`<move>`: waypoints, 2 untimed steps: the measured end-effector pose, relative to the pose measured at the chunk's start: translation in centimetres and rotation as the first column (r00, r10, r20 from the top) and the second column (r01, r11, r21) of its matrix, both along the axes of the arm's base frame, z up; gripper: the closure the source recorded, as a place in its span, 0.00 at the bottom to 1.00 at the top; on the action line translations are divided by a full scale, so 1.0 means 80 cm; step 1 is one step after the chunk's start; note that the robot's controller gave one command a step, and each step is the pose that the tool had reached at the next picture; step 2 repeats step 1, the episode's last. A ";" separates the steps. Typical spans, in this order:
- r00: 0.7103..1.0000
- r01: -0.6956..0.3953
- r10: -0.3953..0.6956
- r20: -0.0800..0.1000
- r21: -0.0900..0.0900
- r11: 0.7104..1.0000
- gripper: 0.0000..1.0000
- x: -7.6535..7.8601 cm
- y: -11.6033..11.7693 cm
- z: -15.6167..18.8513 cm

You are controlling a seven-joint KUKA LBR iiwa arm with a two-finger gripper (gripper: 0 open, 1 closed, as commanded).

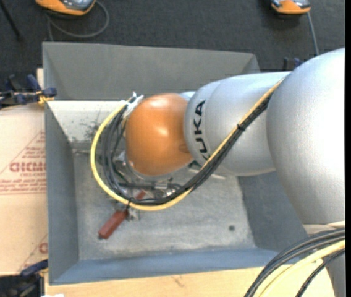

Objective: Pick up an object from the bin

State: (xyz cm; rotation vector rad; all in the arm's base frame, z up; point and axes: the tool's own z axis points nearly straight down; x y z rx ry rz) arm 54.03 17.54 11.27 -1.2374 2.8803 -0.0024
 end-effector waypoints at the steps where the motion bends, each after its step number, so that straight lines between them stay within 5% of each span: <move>1: 1.000 0.006 -0.006 0.004 0.001 1.000 1.00 0.004 0.000 0.083; 2: 1.000 0.006 -0.006 0.004 0.001 1.000 1.00 0.004 0.000 0.083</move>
Offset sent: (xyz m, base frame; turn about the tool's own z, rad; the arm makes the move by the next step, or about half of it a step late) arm 0.0000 0.0000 0.0618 0.0000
